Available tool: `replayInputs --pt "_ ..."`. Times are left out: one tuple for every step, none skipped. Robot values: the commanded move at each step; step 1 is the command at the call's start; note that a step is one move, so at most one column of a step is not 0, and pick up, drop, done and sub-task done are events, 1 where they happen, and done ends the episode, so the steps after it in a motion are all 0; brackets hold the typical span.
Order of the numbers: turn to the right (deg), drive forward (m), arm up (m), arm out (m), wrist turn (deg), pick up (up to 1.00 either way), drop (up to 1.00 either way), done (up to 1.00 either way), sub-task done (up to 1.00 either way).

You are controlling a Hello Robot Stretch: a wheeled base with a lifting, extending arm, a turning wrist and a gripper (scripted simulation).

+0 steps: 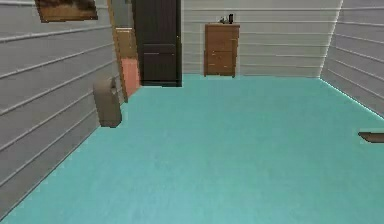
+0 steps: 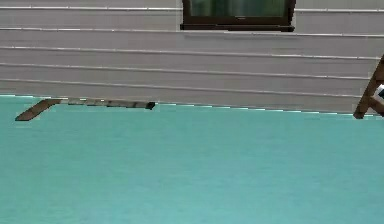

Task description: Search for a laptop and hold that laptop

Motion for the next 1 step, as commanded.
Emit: replayInputs --pt "0.0 1.00 0.00 0.00 0.0 0.00 0.00 0.00 0.00"
